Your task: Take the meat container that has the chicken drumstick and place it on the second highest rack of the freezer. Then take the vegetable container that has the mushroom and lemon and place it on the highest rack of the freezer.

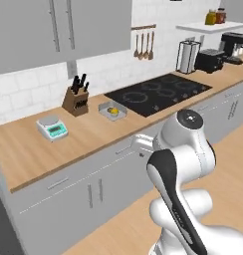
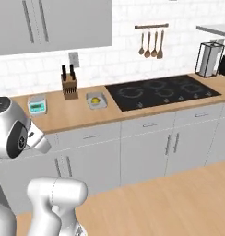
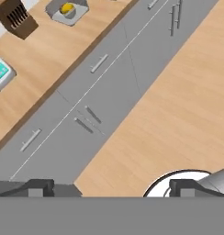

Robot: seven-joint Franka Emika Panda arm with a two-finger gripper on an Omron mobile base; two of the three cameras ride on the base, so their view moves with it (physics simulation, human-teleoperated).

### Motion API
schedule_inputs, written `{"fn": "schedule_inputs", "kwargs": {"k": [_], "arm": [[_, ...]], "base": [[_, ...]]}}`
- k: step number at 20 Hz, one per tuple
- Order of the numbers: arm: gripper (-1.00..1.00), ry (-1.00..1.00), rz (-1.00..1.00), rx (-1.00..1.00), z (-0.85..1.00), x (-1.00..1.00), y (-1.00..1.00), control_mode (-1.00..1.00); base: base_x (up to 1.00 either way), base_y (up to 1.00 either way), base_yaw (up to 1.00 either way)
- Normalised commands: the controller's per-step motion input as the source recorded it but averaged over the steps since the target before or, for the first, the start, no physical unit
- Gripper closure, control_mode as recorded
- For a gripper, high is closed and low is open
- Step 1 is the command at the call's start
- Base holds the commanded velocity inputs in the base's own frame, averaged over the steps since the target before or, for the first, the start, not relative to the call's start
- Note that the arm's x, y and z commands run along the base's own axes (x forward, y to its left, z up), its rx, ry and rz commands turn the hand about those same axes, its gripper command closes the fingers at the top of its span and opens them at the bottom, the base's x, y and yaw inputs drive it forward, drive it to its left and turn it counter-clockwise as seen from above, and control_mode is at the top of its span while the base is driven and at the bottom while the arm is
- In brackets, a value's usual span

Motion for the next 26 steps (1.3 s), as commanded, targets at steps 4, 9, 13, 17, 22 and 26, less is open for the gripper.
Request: {"fn": "schedule_inputs", "kwargs": {"k": [4, 9, 13, 17, 22, 26], "arm": [[-1.00, 0.00, 0.00, 0.00, 0.00, 0.00, 0.00, 1.00], [-1.00, 0.00, 0.00, 0.00, 0.00, 0.00, 0.00, 1.00], [-1.00, 0.00, 0.00, 0.00, 0.00, 0.00, 0.00, 1.00], [-1.00, 0.00, 0.00, 0.00, 0.00, 0.00, 0.00, 1.00], [-1.00, 0.00, 0.00, 0.00, 0.00, 0.00, 0.00, 1.00], [-1.00, 0.00, 0.00, 0.00, 0.00, 0.00, 0.00, 1.00]], "base": [[0.91, -0.59, 0.33], [0.79, -0.31, 0.39], [0.76, -0.30, 0.39], [0.68, -0.28, 0.40], [0.63, -0.35, 0.41], [0.61, -0.44, 0.37]]}}
